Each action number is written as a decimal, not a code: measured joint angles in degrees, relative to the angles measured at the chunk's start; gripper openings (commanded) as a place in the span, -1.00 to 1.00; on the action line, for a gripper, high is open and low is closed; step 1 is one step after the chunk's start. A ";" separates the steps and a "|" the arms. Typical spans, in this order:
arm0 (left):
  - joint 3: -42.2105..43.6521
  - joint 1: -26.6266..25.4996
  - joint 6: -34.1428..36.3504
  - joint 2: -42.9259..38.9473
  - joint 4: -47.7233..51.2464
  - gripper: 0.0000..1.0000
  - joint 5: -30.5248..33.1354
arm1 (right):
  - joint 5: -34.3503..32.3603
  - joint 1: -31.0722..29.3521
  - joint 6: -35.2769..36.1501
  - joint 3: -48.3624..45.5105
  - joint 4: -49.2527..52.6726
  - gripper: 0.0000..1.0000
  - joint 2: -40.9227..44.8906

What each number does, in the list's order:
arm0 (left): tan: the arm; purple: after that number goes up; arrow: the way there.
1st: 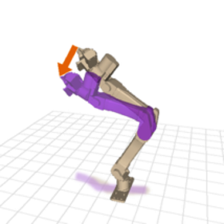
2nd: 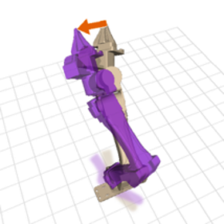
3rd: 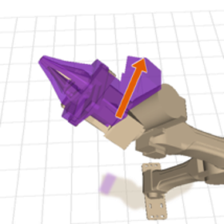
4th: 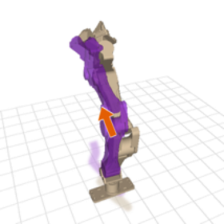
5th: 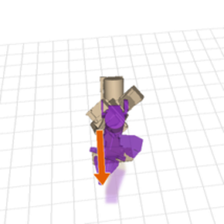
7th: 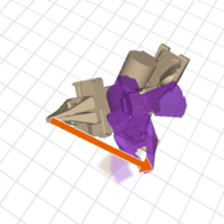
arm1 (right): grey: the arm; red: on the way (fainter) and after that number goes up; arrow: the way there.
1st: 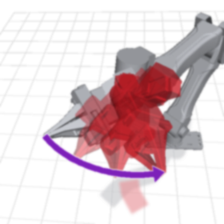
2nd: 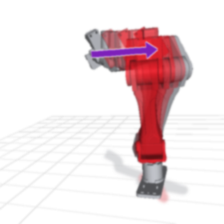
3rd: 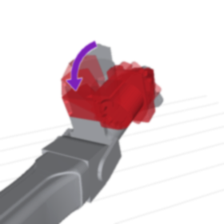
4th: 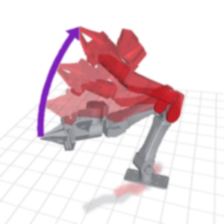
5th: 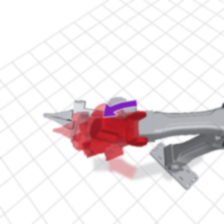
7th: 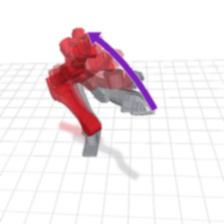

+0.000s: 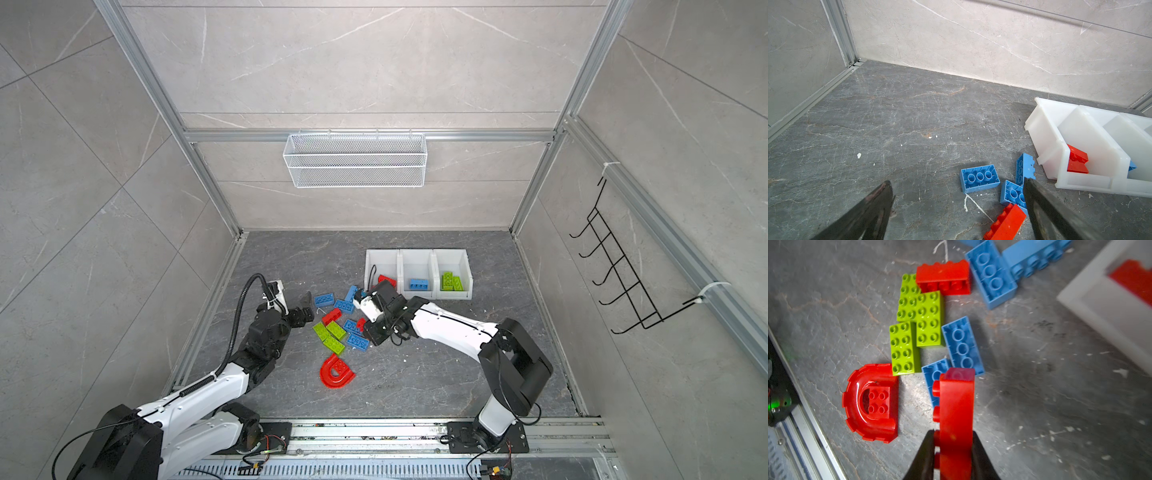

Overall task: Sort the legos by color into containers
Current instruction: 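Carry the red brick into the red compartment and open the right gripper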

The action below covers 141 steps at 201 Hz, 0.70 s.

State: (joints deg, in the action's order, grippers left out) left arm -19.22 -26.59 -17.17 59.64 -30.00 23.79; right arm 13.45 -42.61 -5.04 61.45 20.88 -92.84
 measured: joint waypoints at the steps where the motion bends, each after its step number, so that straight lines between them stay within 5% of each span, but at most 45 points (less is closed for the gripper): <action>1: 0.00 0.00 0.00 0.02 0.00 0.99 0.00 | 0.07 0.15 -0.09 -0.02 -0.11 -0.52 0.07; 53: 0.00 0.00 0.00 1.33 -0.09 0.99 -0.15 | 0.17 10.05 -3.98 4.17 -1.99 -0.51 0.55; 141: -0.02 0.00 0.00 3.10 -1.29 0.99 -2.93 | -4.24 16.15 -4.44 27.69 -1.46 -0.49 -21.16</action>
State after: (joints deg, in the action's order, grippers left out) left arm -19.25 -26.59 -17.17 62.74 -31.29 20.86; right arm 9.21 -26.46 -9.47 89.14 19.42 -113.99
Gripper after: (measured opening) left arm 0.996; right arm 0.255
